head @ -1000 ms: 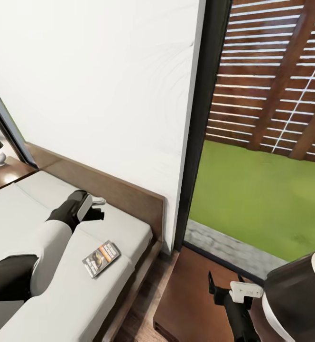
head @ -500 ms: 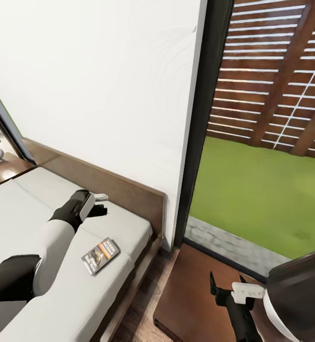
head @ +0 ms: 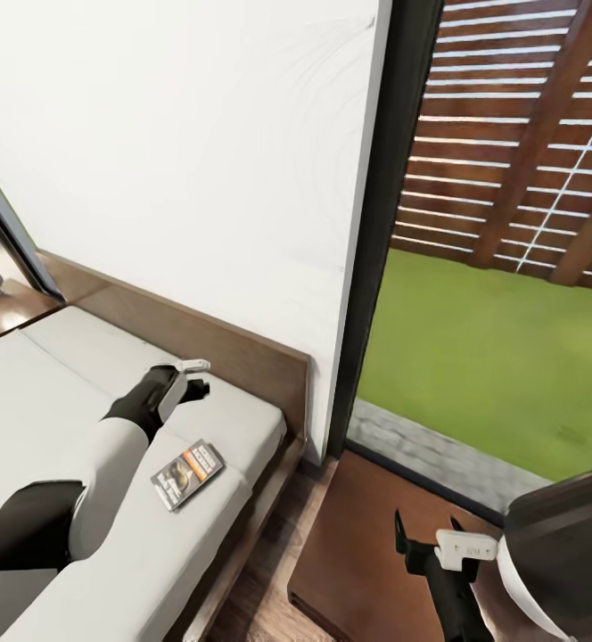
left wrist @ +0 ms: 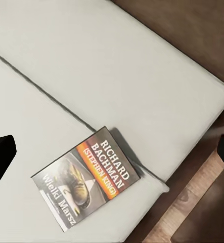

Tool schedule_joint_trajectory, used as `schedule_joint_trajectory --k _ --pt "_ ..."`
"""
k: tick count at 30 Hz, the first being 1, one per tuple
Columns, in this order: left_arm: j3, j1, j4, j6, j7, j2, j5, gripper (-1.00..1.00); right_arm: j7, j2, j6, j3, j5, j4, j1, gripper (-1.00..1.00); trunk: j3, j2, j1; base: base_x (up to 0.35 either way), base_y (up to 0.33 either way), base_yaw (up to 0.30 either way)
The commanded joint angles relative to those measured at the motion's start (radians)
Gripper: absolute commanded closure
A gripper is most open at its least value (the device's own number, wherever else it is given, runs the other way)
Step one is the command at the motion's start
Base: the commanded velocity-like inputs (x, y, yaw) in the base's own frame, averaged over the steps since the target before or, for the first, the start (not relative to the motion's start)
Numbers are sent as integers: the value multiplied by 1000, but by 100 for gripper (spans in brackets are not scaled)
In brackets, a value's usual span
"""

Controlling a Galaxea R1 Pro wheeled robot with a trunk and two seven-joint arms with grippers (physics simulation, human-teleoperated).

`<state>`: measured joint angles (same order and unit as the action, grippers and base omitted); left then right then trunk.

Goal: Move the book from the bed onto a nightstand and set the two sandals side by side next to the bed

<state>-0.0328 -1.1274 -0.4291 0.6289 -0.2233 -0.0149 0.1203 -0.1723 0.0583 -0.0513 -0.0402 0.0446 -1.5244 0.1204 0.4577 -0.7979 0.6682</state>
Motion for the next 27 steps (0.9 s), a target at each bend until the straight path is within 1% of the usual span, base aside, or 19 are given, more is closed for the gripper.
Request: schedule_joint_trajectory --k 1,4,6,10,12,24,27 --pt "-1 0 7 -11 -2 -1 10 -100 -6 0 -1 -1 5 0 0 -100 6 -8 4 0 0 0" --pt "0 1 31 -47 22 -4 8 -100 -6 0 -1 -1 5 0 0 -100 20 -29 16 0 0 0" --pt "3 2 73 -116 77 -13 -1 -100 -6 0 -1 -1 4 1 0 -100 29 -43 23 0 0 0" --pt "4 3 83 -148 91 -16 -4 -100 -6 0 -1 -1 4 1 0 -100 48 -71 39 0 0 0" --pt "5 3 86 -156 95 -16 -6 -100 -6 0 -1 -1 5 0 0 -100 57 -85 46 0 0 0" --pt "6 3 87 -161 94 -18 -9 -100 -6 0 0 -1 4 0 0 -100 114 -169 92 0 0 0" --pt "7 3 87 -161 92 -25 -8 -100 -6 0 0 -1 4 0 0 -100 128 -190 104 0 0 0"
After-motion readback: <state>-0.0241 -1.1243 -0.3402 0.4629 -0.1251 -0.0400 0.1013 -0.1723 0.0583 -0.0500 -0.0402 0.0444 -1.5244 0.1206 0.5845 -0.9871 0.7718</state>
